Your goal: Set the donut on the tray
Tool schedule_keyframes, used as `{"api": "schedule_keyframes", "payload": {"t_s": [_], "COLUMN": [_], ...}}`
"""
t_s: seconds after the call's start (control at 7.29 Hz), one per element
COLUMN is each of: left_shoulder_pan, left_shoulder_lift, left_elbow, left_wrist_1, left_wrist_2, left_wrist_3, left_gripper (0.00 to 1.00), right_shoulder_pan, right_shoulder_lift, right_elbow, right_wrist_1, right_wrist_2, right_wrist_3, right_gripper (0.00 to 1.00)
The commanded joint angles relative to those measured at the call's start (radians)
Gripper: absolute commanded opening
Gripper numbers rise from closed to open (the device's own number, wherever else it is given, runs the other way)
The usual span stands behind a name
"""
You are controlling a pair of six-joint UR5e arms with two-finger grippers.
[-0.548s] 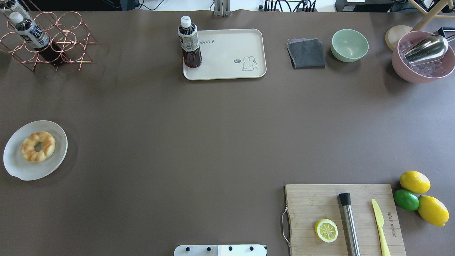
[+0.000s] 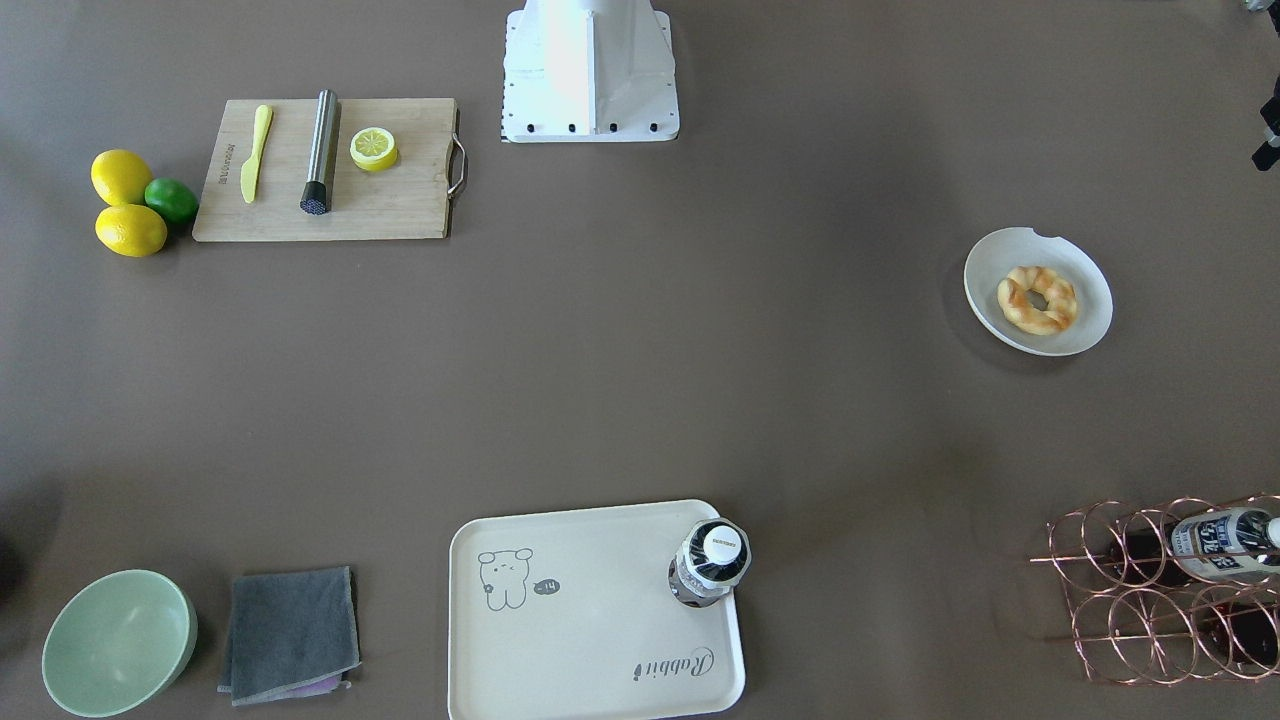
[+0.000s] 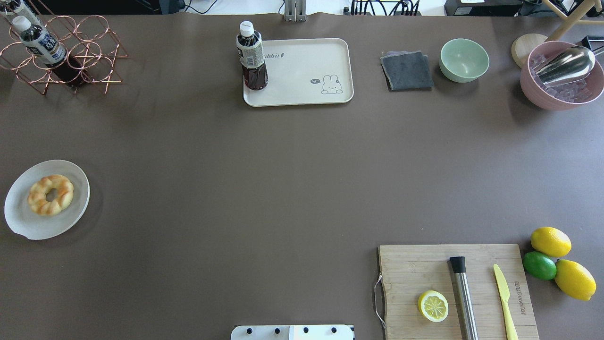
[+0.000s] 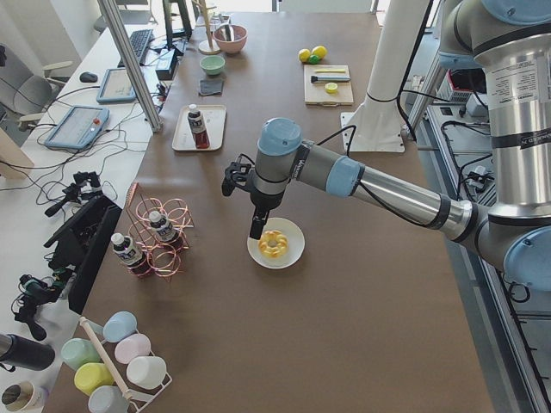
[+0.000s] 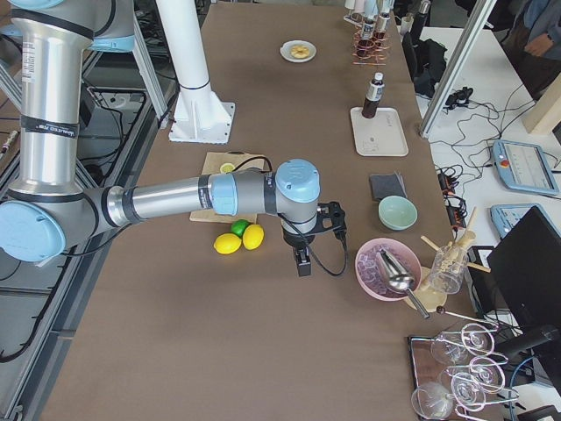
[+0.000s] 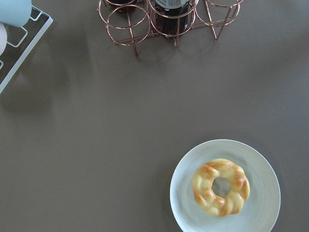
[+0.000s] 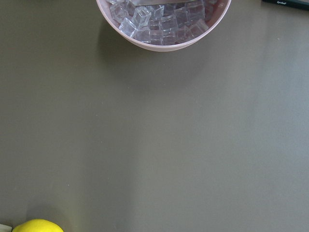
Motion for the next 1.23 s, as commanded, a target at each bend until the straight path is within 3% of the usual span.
{"api": "schedule_keyframes", "payload": {"t_s": [0.0,0.41,0.69,0.82,1.1], "left_shoulder_pan": [0.004,0.070,0.078,0.096,0.189], "left_shoulder_lift": [-0.001,-0.020,-0.034,-0.081,-0.087], "left_elbow": [0.002,0.077,0.242,0.318,0.361], "left_wrist_1": [-0.003,-0.038,-0.214,-0.241,-0.258], "left_wrist_2": [-0.004,0.001,0.007,0.005,0.007], "left_wrist_3": [-0.034,-0.033,-0.034,-0.059,-0.195], "left_gripper": [0.97,0.97,0.98,0.98,0.93], "right_shoulder_pan": [0.000,0.000,0.000,0.000,0.000], "right_shoulder_lift": [-0.002,-0.014,-0.020,-0.020,-0.022], "right_elbow": [0.002,0.005,0.006,0.008,0.005], "right_wrist_1": [0.000,0.003,0.003,0.004,0.006], "right_wrist_2": [0.008,0.019,0.043,0.043,0.043], "right_wrist_3": [0.000,0.002,0.002,0.002,0.002], "right_gripper": [1.00,1.00,1.00,1.00,1.00]}}
